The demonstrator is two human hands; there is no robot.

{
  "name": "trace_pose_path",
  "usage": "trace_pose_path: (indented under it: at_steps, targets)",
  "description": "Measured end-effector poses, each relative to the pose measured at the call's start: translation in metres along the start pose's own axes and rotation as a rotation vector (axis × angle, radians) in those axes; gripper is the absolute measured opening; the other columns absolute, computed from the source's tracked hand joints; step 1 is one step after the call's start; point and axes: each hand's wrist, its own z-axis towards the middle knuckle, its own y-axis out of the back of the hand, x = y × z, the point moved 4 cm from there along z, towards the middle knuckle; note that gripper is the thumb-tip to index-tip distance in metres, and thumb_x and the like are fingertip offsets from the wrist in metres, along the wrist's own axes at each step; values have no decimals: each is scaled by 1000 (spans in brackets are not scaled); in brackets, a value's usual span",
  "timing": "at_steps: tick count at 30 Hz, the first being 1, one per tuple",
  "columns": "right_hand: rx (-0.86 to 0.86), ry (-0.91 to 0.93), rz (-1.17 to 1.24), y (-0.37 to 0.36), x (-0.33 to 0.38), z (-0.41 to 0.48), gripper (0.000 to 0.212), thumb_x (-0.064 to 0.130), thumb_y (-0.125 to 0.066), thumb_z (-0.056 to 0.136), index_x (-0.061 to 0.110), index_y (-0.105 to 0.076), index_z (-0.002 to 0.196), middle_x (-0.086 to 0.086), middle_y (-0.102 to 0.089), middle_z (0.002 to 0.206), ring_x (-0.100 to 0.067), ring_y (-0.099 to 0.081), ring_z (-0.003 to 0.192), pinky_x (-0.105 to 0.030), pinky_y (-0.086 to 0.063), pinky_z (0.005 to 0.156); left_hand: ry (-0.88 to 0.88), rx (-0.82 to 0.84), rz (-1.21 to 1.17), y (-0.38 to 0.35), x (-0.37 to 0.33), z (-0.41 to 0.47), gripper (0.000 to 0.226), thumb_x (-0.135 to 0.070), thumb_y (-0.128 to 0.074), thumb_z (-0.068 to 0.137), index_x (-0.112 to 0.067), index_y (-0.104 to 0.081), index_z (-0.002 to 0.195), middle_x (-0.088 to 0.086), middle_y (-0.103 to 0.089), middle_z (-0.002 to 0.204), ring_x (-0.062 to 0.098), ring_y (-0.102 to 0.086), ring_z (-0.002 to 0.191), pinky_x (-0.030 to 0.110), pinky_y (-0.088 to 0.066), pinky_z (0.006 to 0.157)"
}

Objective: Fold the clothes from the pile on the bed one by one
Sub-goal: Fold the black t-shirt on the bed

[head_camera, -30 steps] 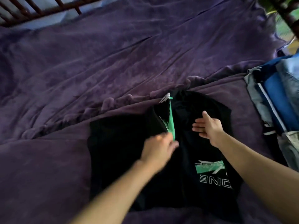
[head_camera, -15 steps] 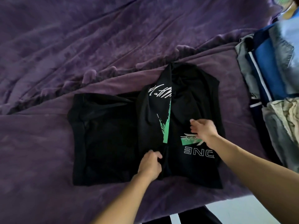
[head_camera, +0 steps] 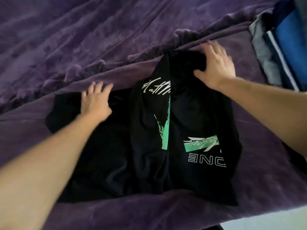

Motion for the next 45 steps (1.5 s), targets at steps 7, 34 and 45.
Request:
trace_pose_path:
  at_steps: [7,34,45]
  targets:
    - [8,-59,-54,-20,12,34,47,23,-59,85,25,-55,131,-16,-63,122,-38,-55,115,-41,-43,97,208,-105,49,17,64,23,27,-32,-68,83,-14,-66,104,26,-66,100,38,-58,103,41,-30,101]
    - [500,-97,-485,-44,-43,-346,45,21,-57,85,30,-50,129,0,-54,122,-25,-49,118,-38,-37,90,-18,131,77,-88,104,-284,28,1,-68,71,-15,-60,93,5,-51,97,28,-51,94,39,-48,76]
    - [583,-187,-184,-110,-12,-351,59,20,-37,98,41,-19,150,2,-7,162,-21,-9,148,-45,-26,112,103,481,-62,-138,87,-273,58,-24,-38,96,-27,-17,151,6,-15,157,32,-18,141,45,-32,107]
